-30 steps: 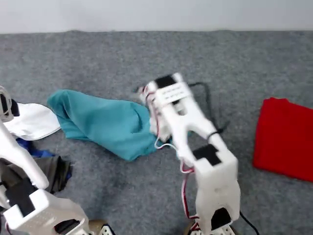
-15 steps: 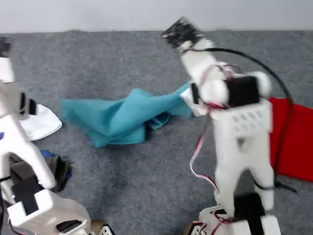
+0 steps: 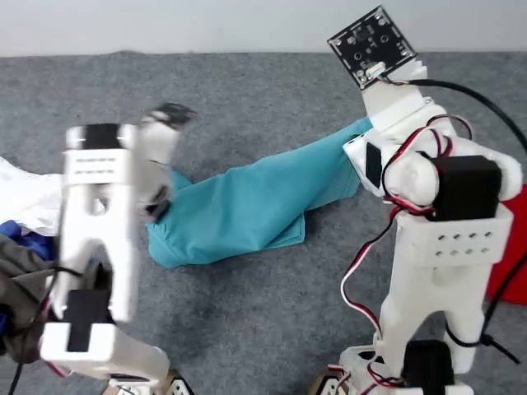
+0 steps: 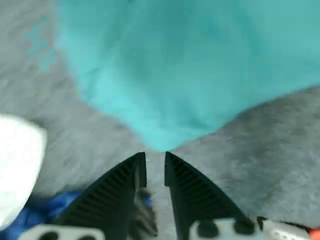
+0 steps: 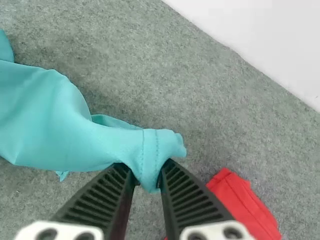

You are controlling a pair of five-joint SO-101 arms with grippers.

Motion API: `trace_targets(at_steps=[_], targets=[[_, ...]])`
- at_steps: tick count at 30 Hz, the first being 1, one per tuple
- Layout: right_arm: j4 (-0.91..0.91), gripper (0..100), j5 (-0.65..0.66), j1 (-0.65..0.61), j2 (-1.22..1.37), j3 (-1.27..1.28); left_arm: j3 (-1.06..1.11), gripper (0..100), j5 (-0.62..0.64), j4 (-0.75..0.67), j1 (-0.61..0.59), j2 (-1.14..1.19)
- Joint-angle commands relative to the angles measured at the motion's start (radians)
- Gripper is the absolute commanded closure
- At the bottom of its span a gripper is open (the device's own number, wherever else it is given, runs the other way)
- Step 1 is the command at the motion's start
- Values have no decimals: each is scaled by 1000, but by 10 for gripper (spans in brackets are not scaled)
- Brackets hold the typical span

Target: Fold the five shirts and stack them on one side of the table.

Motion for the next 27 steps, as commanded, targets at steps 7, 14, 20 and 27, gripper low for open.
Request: trace_targets(at_steps=[7, 14, 20, 27], targets=[[33, 988, 2, 16, 44, -20, 105, 927, -12, -63, 315, -43], [35, 988, 2, 18, 67, -20, 283, 930, -12, -199, 471, -41], [35, 988, -2, 18, 81, -20, 418, 930, -8, -446, 434, -40], [33, 988, -20, 18, 82, -18, 424, 927, -6, -683, 285, -38]])
